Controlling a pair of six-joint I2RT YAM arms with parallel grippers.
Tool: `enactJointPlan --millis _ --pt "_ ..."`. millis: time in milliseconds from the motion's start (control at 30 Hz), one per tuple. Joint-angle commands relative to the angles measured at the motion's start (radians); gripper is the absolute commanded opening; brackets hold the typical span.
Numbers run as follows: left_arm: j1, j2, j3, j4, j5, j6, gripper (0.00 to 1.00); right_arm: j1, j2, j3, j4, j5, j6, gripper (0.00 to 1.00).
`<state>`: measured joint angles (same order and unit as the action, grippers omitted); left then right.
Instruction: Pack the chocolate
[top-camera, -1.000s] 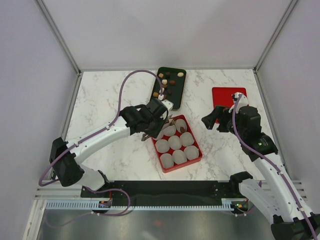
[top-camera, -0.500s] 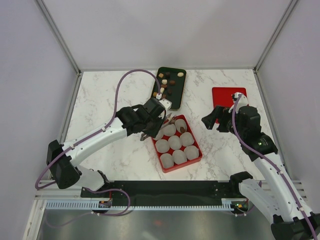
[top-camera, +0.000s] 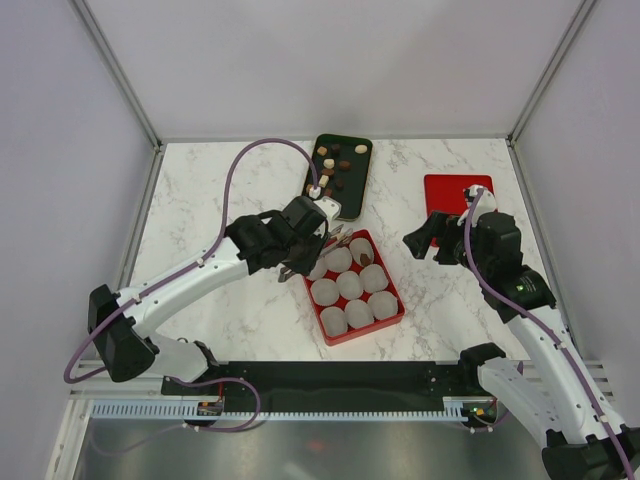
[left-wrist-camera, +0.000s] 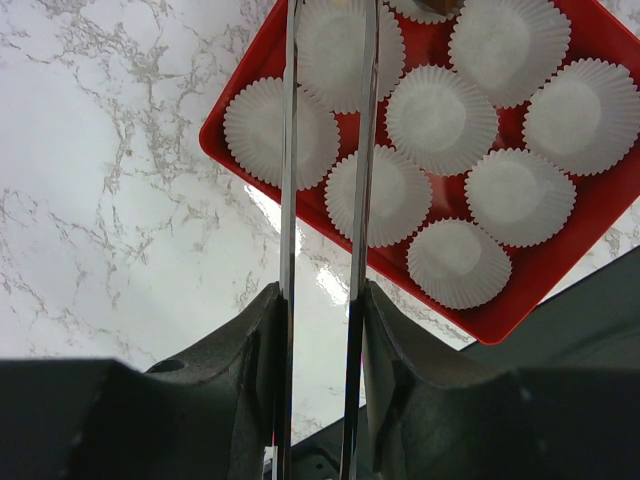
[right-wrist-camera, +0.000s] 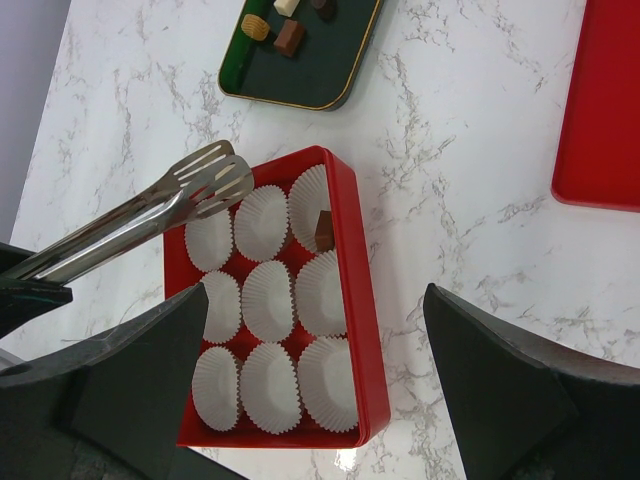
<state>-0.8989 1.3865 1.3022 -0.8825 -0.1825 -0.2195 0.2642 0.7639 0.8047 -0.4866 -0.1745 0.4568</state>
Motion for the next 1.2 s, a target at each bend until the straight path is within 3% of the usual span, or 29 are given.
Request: enactJointPlan --millis 0,833,867,900,1167 --pt "-0.006 -0.038 -0.003 0.037 -0.025 -0.011 0.4 -0.002 -0.009 0.002 0.011 0.006 0.005 0.98" --pt "-0.006 -0.081 -0.02 0.037 -0.025 -0.011 0.4 -0.002 -0.011 0.028 0.011 -0.01 0.006 0.98" --pt "-0.006 -0.081 -0.021 0.03 -0.014 -0.015 0.38 -0.002 -0.011 0.028 0.011 -0.011 0.006 0.98" --pt "-0.005 -0.081 -0.023 -0.162 0.199 0.002 0.38 -0.002 -0.009 0.03 0.011 -0.011 0.008 0.98" --pt "0.003 -0.047 -0.035 -0.136 0.232 -0.001 0.37 -0.002 -0.018 0.022 0.011 -0.011 0.008 0.98"
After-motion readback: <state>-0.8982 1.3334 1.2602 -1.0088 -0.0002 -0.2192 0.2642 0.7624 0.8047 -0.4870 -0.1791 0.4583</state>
